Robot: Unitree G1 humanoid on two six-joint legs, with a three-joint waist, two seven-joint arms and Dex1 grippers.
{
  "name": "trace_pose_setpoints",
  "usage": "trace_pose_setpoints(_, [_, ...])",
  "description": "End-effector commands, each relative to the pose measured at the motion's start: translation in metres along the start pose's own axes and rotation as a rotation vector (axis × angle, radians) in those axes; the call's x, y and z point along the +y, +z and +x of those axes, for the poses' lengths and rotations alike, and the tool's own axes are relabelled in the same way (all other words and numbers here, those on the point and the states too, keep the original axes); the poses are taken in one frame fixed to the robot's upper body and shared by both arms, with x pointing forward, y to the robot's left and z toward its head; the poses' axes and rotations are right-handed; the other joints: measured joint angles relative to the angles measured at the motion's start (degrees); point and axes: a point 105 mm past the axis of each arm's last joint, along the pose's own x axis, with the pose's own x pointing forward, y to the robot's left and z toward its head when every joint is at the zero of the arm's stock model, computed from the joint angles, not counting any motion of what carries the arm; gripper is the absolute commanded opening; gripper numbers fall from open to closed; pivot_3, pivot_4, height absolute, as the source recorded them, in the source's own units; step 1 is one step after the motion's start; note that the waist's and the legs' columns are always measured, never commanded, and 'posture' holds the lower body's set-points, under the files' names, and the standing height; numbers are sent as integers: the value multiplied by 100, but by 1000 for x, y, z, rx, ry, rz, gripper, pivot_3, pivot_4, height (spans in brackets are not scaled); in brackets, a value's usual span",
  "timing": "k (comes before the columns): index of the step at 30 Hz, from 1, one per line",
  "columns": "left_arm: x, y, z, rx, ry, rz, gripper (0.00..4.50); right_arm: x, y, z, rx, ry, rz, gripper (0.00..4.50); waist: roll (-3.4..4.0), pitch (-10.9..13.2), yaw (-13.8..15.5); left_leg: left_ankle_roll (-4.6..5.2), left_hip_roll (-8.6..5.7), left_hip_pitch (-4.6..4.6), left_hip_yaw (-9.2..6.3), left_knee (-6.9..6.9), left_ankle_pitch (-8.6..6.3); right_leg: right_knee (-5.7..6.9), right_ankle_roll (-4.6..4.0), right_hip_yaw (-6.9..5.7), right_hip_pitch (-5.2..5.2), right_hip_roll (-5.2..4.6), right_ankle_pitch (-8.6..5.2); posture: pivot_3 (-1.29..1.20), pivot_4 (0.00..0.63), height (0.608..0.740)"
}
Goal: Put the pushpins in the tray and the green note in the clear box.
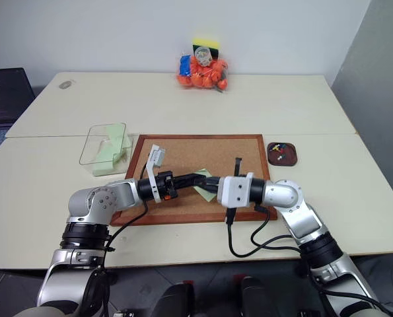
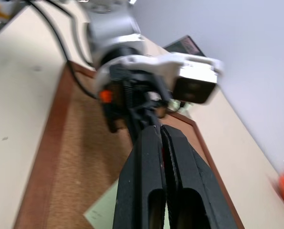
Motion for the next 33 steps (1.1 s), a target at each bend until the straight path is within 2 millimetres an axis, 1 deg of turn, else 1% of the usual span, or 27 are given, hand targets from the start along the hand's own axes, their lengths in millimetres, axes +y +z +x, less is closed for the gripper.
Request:
trace_pose_setpoints(1, [-9,14,-2,-7,16,183,58,-33,-2,-16,20,-204,150,0,0,0,0,0,-1,0,0,0,0,0,0,0,0,0,0,0,150,740])
trace_pose_setpoints(2, [-12,15,-1,-1,17,242,58,-38,-6,-21,41,-248,188,0,0,0,3,0,0,0,0,0,0,0,-1,0,0,0,0,0,150,740])
trace_pose_setpoints(4, [-29,22,7,8,15,535,58,-63,-34,-42,158,-457,339,0,0,0,8,0,-1,0,2,0,0,0,-1,3,0,-3,0,0,150,740])
trace_pose_setpoints(5, [-37,24,12,10,7,648,58,-71,-45,-51,201,-538,392,0,0,0,16,-1,0,-1,2,-1,0,-1,-2,7,0,-5,1,0,150,740])
trace_pose_setpoints(6, [-42,25,14,9,2,712,58,-75,-51,-57,225,-583,422,0,0,0,34,-1,-2,-2,2,-1,0,0,-6,7,0,-8,3,0,150,740])
trace_pose_setpoints(7, [-48,23,19,16,-10,790,58,-82,-59,-64,263,-650,467,0,0,0,38,-1,-2,-2,3,-1,0,0,-30,9,0,-12,17,0,150,740])
trace_pose_setpoints(10, [-58,19,33,24,-22,967,58,-98,-81,-84,352,-822,570,0,1,0,44,-1,-10,-3,9,-1,0,-2,-31,15,0,-15,17,0,150,740])
trace_pose_setpoints(12, [-61,16,40,31,-26,1061,58,-109,-93,-97,397,-917,629,0,1,0,39,0,-11,-2,9,-1,0,-2,-31,14,0,-15,17,0,150,740])
trace_pose_setpoints(14, [-61,14,45,46,-26,1129,58,-115,-103,-105,424,-966,684,0,2,1,23,1,-11,-3,10,-2,-1,-2,-25,14,-3,-12,13,0,150,740])
trace_pose_setpoints(16, [-60,13,49,53,-26,1155,58,-119,-112,-112,452,-1006,722,0,3,1,3,2,-11,-3,11,-3,-1,-2,-6,14,-3,-11,2,0,150,740])
trace_pose_setpoints(18, [-59,13,51,51,-27,1160,58,-122,-119,-117,469,-1037,754,0,3,2,-3,3,-8,-3,11,-3,-1,-2,-6,14,-4,-5,1,0,150,740])
trace_pose_setpoints(21, [-60,13,54,45,-30,1161,58,-124,-124,-119,485,-1037,762,0,4,2,-2,4,-8,-4,13,-3,-2,-2,-5,14,-4,-4,1,0,150,740])
trace_pose_setpoints(24, [-61,15,55,34,-23,1147,58,-121,-136,-123,517,-1048,826,0,6,3,-3,4,-8,-5,17,-2,-2,-3,-5,15,-5,-4,1,0,150,740])
trace_pose_setpoints(26, [-61,16,55,28,-18,1138,0,-117,-141,-124,521,-1054,866,469,6,3,-2,4,-8,-5,17,-2,-2,-3,-5,14,-5,-4,1,0,150,740])
trace_pose_setpoints(27, [-61,16,55,28,-17,1140,0,-116,-142,-124,521,-1056,879,547,6,3,-3,4,-8,-5,16,-2,-2,-3,-5,14,-5,-4,1,0,150,740])
trace_pose_setpoints(28, [-61,16,55,29,-15,1141,0,-116,-143,-124,521,-1063,888,863,6,3,-4,4,-8,-5,16,-2,-2,-3,-5,14,-5,-4,1,0,150,740])
trace_pose_setpoints(30, [-60,16,55,29,-13,1137,0,-117,-144,-126,523,-1070,879,1213,7,4,-5,4,-8,-5,17,-2,-2,-2,-5,15,-5,-3,1,0,150,740])
trace_pose_setpoints(31, [-60,16,55,26,-12,1134,0,-118,-144,-126,523,-1073,876,1508,7,4,-4,4,-8,-5,17,-2,-2,-2,-4,15,-5,-3,1,0,150,740])
trace_pose_setpoints(33, [-59,17,54,26,-12,1131,0,-119,-144,-127,522,-1077,872,1880,7,4,-7,4,-8,-5,17,-2,-2,-2,-4,15,-5,-3,1,0,150,740])
